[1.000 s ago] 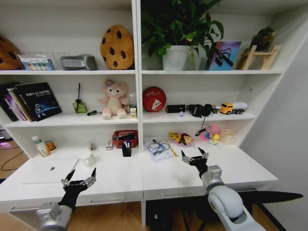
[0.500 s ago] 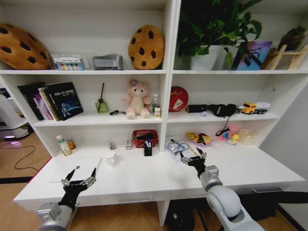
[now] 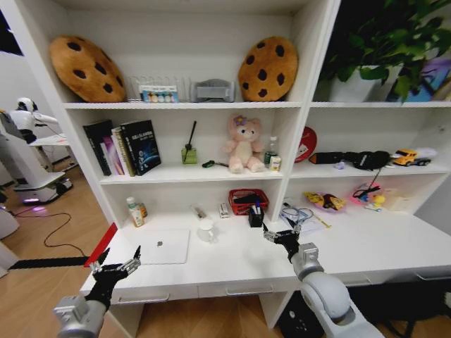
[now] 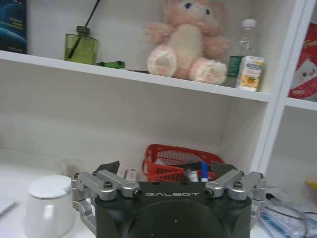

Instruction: Organize the objects on the table.

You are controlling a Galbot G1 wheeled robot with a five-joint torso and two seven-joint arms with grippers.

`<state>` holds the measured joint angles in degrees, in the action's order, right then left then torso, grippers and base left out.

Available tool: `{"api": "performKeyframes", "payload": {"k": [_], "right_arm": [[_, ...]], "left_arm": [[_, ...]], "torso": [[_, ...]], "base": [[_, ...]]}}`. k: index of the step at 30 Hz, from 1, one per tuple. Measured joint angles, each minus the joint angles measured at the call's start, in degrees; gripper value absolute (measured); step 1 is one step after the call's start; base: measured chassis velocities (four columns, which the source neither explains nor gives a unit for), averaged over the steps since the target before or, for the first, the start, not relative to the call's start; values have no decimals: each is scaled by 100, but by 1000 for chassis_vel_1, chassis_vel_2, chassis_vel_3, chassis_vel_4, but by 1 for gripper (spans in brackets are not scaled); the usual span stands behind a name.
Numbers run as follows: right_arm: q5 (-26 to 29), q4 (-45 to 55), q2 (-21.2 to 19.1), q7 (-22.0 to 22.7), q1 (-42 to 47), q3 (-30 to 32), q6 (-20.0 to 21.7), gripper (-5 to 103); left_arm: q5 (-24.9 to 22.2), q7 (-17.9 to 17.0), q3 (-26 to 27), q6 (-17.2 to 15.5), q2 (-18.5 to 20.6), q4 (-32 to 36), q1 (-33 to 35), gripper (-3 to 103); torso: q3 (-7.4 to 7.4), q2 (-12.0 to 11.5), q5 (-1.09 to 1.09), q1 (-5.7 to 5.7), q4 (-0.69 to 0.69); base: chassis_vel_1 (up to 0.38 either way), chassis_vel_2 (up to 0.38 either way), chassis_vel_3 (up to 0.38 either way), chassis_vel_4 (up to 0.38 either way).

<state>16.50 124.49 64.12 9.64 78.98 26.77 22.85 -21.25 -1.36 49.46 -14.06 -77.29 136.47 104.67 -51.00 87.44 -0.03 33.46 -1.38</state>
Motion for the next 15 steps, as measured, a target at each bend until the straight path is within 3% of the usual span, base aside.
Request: {"api": "performKeyframes", "payload": {"k": [6, 11, 15], "right_arm": [[69, -29, 32, 55, 115, 30, -157, 100], [114, 13, 16, 60, 165, 122, -117, 100], [121, 88, 2, 20, 188, 139, -49, 100]], "left_arm": [[0, -3, 1, 0, 1, 0, 0, 100], [0, -5, 2, 0, 0, 0, 1, 100], [0, -1, -2, 0, -1, 0, 0, 100]], "torso": [[1, 1, 1, -1, 0], [0, 1, 2, 0, 5], [-1, -1, 5, 4, 0]], "base": [[255, 237, -226, -269], [54, -9, 7, -38], [-78, -29, 62, 47]]}}
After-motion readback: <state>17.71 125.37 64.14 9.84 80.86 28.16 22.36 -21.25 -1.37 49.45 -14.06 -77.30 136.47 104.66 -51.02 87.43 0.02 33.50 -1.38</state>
